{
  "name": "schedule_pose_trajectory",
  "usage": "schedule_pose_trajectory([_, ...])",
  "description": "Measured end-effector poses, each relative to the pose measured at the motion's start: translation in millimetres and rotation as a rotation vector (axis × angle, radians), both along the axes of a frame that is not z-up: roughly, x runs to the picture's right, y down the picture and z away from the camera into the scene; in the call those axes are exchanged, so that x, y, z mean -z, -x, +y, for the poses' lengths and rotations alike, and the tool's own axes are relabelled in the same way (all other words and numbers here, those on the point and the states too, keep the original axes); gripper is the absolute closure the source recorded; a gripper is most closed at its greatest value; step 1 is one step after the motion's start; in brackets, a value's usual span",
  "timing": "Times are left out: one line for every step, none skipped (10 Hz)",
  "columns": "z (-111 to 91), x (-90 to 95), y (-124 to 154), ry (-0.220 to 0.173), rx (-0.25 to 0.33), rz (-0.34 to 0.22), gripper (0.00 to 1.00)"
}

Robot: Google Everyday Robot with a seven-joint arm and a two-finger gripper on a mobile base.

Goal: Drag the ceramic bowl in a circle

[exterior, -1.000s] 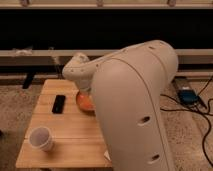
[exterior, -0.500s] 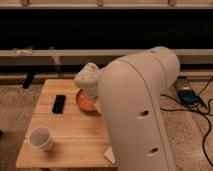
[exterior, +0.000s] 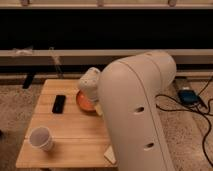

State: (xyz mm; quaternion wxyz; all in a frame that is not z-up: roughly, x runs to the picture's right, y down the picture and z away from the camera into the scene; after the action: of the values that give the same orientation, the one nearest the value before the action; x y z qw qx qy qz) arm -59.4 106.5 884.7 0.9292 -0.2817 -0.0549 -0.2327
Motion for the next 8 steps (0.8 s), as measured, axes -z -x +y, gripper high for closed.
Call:
schedule_pose_trajectory([2, -2.9, 0, 0.011, -0.013, 0.002, 0.22])
schedule_pose_trajectory([5, -3.8, -1, 0.025, -0.020, 0.007, 0.28])
schedule_pose_trajectory([7, -5.3, -2, 0.038, -0.022, 0.011, 0.38])
schedule_pose_trajectory([9, -6.8, -3, 0.052, -0.026, 0.014, 0.50])
schedule_pose_trajectory([10, -8.1, -4, 0.062, -0.029, 0.017, 0.60])
schedule_pose_trajectory([11, -8.7, -7, 0.071, -0.035, 0.025, 0.70])
schedule_pose_trajectory([10, -9.9, -9, 0.069, -0.038, 0.030, 0.78])
schedule_pose_trajectory([9, -10.3, -13, 0.069, -0.045, 0.045, 0.90])
